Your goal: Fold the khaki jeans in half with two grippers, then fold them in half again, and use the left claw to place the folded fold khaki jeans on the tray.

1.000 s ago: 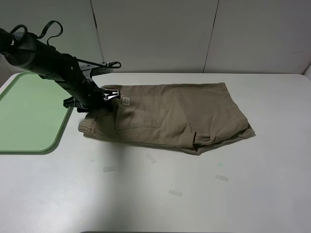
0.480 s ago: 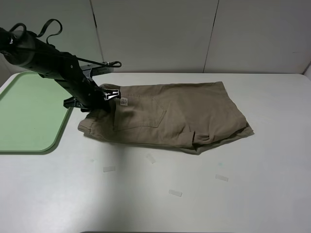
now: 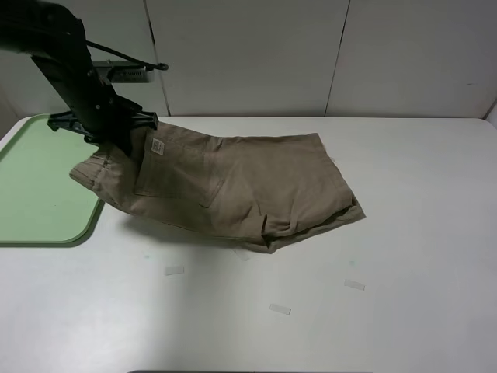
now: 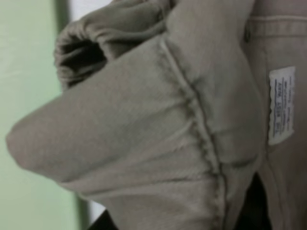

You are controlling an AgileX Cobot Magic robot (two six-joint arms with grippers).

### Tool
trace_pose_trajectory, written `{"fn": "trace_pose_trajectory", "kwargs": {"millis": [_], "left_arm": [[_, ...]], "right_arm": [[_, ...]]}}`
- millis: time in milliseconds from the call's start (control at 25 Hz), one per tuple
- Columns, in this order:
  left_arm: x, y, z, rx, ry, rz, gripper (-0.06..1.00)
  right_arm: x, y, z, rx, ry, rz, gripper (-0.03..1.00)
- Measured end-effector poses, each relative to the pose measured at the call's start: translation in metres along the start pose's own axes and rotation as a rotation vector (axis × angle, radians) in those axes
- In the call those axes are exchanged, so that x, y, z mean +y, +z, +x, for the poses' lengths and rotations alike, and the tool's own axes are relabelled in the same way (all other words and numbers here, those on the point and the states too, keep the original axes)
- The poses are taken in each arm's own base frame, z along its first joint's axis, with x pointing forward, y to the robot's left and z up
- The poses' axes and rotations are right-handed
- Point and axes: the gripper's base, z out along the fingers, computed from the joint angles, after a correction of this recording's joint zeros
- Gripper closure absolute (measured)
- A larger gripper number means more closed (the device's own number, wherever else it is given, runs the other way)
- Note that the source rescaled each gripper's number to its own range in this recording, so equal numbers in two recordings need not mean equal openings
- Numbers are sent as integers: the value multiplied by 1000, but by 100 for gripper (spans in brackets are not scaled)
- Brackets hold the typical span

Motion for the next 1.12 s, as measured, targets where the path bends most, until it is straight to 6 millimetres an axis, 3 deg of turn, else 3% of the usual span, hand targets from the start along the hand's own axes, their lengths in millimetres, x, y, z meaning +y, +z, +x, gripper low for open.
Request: {"fn": "trace_pose_trajectory", "kwargs": {"millis": [360,600,840,1120], "left_arm": [[9,-65,-10,58,57,-69,78],[12,-87,-13,116,80,-92,78],[1,-80,-13,126,77,-74,78],[-53,-53,-15,47,37,34,79]], "right_arm": [[0,0,0,0,0,0,-3],[0,0,0,0,0,0,-3],[0,0,0,0,0,0,-3],[0,0,0,0,1,-1,-3]]}}
